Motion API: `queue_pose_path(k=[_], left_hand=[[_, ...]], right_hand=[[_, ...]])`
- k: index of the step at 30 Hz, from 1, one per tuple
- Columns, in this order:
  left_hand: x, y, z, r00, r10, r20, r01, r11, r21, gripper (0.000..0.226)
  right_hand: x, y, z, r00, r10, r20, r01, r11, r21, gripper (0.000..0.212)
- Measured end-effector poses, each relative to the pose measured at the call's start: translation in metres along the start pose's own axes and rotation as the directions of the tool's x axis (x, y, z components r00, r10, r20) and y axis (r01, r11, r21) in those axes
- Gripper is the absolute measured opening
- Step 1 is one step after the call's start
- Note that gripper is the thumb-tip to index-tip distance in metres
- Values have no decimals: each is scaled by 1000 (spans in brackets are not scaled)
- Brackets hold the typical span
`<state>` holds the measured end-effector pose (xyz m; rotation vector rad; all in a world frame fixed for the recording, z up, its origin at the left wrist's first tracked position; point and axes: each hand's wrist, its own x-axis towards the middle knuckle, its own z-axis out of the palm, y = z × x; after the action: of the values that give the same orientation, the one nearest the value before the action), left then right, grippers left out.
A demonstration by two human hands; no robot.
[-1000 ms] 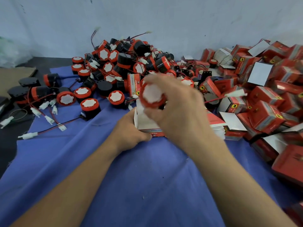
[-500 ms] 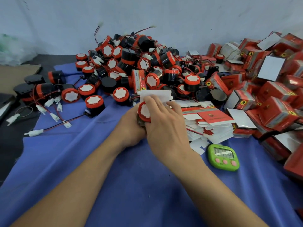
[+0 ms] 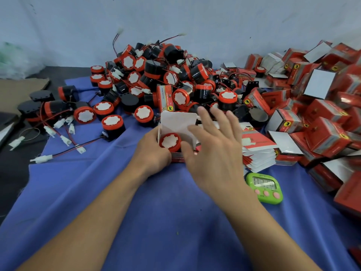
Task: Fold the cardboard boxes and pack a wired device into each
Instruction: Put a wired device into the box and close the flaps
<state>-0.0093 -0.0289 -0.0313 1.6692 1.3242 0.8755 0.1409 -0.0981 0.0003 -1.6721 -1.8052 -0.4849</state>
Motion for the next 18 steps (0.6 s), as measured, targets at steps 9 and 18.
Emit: queue_pose_path(k=[9,18], left_hand=[[2,-3,0,998,-3,59,10,994,-109,64],[4,-1,12,997,-14,-75,0,985,-174,53]], right_hand=[[2,14,1,921,343,185,-306,931,-200,48],[2,14,2,944,193,266,-157,976,-152,50]])
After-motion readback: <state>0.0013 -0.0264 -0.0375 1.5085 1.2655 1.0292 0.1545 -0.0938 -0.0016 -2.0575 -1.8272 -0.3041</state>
